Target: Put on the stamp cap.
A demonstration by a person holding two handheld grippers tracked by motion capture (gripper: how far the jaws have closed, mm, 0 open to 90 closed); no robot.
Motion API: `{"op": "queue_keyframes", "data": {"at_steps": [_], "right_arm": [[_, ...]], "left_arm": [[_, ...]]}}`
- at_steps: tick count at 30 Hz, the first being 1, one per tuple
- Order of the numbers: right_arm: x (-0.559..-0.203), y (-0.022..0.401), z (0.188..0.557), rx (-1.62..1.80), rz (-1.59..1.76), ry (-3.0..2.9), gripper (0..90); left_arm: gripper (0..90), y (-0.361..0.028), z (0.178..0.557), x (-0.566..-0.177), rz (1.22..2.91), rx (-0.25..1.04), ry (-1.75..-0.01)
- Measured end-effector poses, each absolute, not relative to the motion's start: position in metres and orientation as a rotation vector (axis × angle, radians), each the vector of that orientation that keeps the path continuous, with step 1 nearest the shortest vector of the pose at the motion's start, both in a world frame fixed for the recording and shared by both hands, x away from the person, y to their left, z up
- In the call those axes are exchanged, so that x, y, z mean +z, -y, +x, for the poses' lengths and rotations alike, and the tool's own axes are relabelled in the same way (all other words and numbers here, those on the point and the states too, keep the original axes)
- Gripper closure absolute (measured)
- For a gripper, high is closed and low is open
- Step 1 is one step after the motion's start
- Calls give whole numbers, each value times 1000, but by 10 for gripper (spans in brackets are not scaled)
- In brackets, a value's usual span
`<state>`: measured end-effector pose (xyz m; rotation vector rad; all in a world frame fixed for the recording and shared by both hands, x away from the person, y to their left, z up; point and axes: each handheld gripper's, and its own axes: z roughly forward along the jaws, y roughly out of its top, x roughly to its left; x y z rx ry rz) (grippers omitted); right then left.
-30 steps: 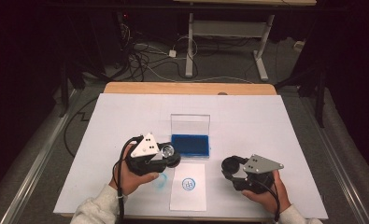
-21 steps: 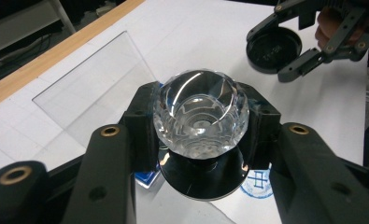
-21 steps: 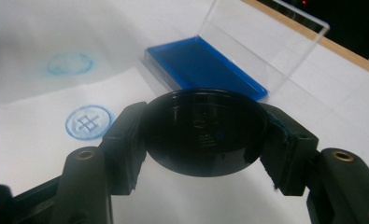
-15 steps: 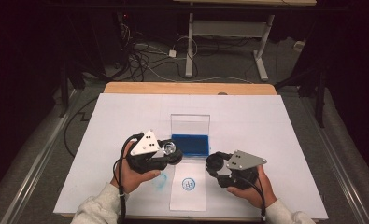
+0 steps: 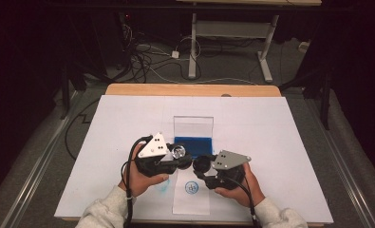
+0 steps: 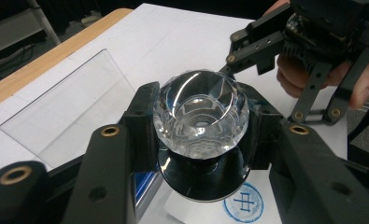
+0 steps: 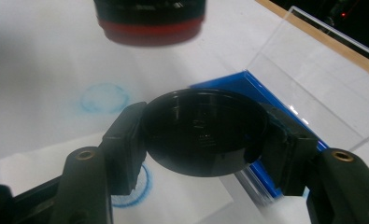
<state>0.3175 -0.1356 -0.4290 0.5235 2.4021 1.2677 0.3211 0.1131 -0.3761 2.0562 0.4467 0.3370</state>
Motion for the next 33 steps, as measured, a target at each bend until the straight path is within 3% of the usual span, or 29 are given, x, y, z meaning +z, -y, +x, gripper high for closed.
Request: {"op": "queue_keyframes", "data": {"at_steps": [33], "right_arm": [[-430,111,319,1386,560,-2410,382]], "left_arm": [[543,-103,328,-393,1976,215,-467]]}}
